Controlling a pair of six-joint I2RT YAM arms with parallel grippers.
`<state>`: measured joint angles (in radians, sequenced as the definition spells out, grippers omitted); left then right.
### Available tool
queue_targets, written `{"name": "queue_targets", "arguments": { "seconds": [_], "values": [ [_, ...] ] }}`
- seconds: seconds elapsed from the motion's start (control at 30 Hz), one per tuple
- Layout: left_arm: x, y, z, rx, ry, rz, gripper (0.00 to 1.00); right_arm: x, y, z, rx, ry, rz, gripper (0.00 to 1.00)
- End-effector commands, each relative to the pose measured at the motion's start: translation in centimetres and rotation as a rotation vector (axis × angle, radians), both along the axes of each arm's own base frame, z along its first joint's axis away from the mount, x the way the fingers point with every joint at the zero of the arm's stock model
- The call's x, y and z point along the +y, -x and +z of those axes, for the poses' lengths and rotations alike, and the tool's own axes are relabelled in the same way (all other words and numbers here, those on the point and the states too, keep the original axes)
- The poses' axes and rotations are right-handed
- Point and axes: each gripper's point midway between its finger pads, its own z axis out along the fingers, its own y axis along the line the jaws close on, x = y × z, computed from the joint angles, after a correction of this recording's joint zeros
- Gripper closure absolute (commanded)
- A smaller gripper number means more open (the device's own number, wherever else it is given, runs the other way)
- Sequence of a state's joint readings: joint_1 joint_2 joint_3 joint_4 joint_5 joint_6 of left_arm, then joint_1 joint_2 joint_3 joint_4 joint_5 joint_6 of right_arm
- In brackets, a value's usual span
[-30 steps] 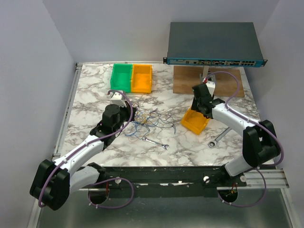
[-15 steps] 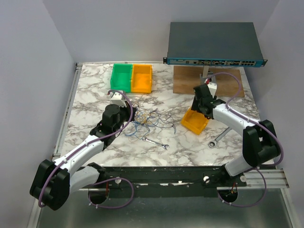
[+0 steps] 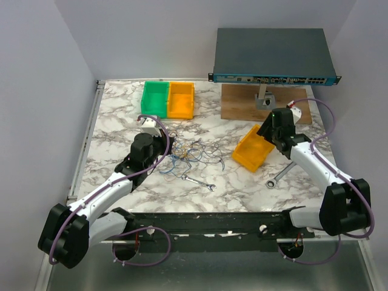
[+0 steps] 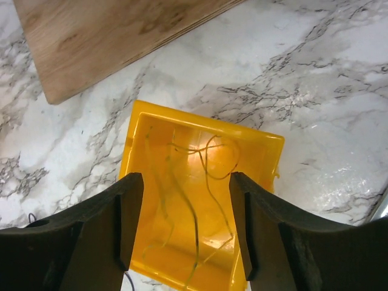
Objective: Untangle the cables
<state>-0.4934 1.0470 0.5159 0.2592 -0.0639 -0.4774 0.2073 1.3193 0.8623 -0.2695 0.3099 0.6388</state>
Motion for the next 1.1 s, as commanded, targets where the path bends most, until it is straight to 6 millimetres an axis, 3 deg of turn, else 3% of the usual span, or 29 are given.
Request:
{"name": "queue_targets", "arguments": {
  "seconds": [0.0,0.07,0.23,0.4,0.67,0.87,1.07],
  "values": [
    [-0.1,-0.3,2.0,-0.049,0.007,0.002,0.96,1.1,-0.2,1.6,-0.028,-0.052,0.044,0.29],
    [-0.1,-0.3,2.0,-0.048,0.007,0.004,0.96,1.1,-0.1,2.0,-0.034,-0.057,0.051,0.19],
    [-0.1,-0.3,2.1,-0.051,0.008,0.003,0.96,1.4,0.1,1.7,-0.018,-0.070,0.063,0.18],
    [-0.1,-0.3,2.0,-0.050,0.007,0.004,0.96,1.9,0.3,1.7,-0.019,-0.084,0.093,0.37],
    [-0.1,-0.3,2.1,-0.050,0.008,0.002,0.96,4.7,1.3,1.5,0.011,-0.109,0.316,0.36],
    [-0.4,-0.3,2.0,-0.046,0.012,-0.011,0.96,11.5,3.5,4.0,-0.060,-0.133,0.670,0.35],
    [-0.6,-0.1,2.2,-0.050,0.020,-0.023,0.96,20.6,5.2,1.8,-0.020,0.011,0.912,0.37]
  ]
}}
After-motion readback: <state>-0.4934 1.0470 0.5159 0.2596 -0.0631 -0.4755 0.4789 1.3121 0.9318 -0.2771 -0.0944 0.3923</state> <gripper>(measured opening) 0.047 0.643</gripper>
